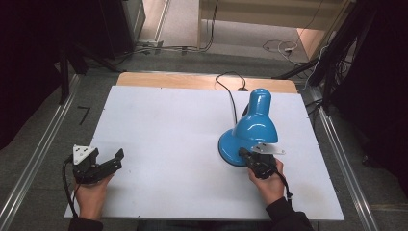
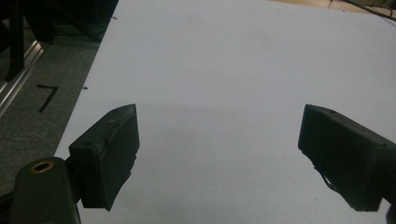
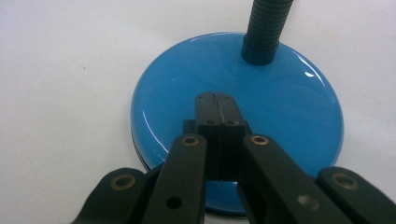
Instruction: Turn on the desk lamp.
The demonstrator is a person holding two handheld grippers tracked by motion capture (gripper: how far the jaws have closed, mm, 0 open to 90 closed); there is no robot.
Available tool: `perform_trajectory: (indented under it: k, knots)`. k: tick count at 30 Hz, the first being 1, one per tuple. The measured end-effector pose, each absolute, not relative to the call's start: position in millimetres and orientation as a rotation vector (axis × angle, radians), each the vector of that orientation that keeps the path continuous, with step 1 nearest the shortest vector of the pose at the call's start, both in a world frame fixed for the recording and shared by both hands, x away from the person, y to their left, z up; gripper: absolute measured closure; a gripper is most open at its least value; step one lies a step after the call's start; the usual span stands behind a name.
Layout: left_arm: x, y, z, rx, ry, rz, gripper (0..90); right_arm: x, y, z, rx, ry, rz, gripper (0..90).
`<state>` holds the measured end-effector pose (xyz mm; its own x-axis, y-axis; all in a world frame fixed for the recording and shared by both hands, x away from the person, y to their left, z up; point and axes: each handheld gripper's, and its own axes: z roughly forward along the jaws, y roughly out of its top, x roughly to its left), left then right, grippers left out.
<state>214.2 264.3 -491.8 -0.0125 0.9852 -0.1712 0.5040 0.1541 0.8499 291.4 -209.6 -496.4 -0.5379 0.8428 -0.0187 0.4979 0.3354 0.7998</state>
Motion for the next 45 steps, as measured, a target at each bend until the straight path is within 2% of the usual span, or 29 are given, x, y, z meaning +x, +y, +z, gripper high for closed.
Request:
perform_trajectory:
  k: [14,31,32,33,34,38,39,40,44,45]
  knots:
    - [214,265,-491,1.458,1.629,0.759,13.1,286,-203,-499,1.128,2.174,1.030,87.8]
    - [214,266,-491,1.453,1.628,0.755,13.1,285,-210,-494,1.210,2.180,1.133,85.5]
    - [214,266,-491,1.452,1.627,0.756,13.1,285,-211,-493,1.212,2.178,1.138,83.7]
    - [214,266,-491,1.452,1.626,0.756,13.1,285,-213,-492,1.216,2.176,1.159,76.0]
    - [214,266,-491,1.452,1.626,0.756,13.1,285,-213,-492,1.216,2.176,1.159,76.0]
    - [214,266,-491,1.450,1.627,0.756,13.1,283,-215,-489,1.231,2.171,1.177,63.9]
    - [214,266,-491,1.451,1.626,0.757,13.1,283,-216,-489,1.242,2.178,1.178,56.1]
    - [214,266,-491,1.451,1.626,0.757,13.1,283,-216,-489,1.242,2.178,1.178,56.1]
    - [214,266,-491,1.453,1.625,0.755,13.1,283,-219,-490,1.268,2.181,1.170,35.8]
    - [214,266,-491,1.453,1.625,0.755,13.1,283,-220,-490,1.271,2.192,1.157,33.4]
